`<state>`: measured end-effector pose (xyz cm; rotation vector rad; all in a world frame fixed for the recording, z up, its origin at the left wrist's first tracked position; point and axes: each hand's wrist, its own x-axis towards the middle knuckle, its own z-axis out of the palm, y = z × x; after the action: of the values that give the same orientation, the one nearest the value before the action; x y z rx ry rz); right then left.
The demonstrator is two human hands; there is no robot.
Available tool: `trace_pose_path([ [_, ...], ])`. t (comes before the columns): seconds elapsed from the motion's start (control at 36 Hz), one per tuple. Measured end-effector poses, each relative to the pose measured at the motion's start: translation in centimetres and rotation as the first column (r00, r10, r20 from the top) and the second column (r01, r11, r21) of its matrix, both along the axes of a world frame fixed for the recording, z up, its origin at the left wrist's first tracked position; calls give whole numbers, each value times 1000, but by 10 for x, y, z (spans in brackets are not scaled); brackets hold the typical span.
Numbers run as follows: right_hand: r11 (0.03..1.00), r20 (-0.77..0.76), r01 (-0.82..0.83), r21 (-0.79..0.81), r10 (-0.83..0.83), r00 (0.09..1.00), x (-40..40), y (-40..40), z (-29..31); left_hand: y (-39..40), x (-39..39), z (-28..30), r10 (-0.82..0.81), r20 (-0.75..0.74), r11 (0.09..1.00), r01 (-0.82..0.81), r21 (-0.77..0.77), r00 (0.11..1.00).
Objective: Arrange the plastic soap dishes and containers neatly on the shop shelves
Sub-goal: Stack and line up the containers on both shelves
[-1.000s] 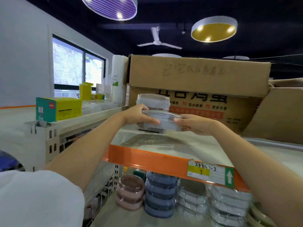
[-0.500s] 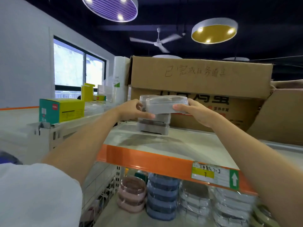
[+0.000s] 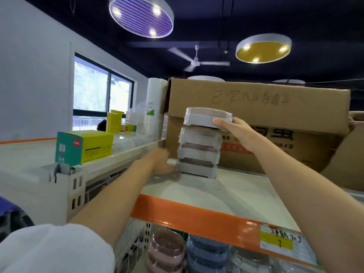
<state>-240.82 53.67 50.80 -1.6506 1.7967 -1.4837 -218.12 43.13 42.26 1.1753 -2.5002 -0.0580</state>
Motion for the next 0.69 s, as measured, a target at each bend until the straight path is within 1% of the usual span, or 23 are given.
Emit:
trace_pose_path([
  [0.11,1000,27,14,7,-14,1000,-4,-14,-6,-5,-7,0,32,31,999,-32,-14,999],
  [0.25,1000,29,-8,15,7,1000,-7,-22,-9,-13,-11,5,44,13,999,-44,-21,999],
  [0.44,998,-31,-36,42,38,999,-2,-21,-8,-12,-15,1,47,8,999,-47,8,999],
  [0.69,994,-65,-12,106,19,998,-3,-17,-6,-13,-16,0,51,16,999,-51,2,999],
])
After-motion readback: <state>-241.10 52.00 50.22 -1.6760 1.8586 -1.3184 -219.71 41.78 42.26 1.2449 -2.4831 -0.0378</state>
